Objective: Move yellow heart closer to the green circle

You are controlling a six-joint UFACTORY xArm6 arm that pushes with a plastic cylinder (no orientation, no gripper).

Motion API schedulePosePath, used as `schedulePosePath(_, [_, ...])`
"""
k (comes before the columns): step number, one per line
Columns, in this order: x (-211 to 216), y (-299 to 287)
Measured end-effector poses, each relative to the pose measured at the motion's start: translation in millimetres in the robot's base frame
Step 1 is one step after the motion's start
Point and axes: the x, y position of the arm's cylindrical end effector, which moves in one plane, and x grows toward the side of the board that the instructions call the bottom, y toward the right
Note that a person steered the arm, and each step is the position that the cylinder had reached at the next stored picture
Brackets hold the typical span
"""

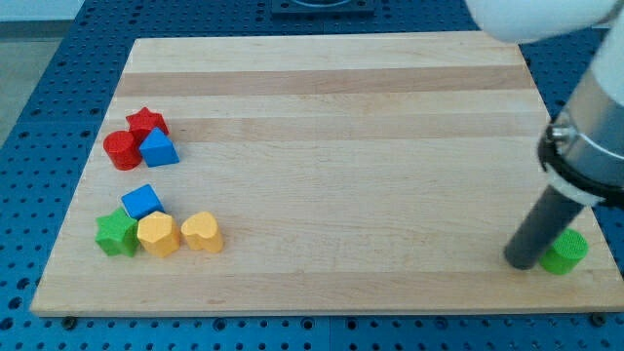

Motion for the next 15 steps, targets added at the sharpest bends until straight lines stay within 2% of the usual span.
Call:
schedulePosePath(2, [5.4, -126.3])
schedulePosePath(4, [41.7, -271.4])
schedulePosePath(5, [33.3, -327.7])
schedulePosePath(6, [21.8, -350.2])
schedulePosePath(9, [-24.2, -341.3])
schedulePosePath(13, [-69.9, -240.0])
schedulePosePath(15, [-112.2, -196.6])
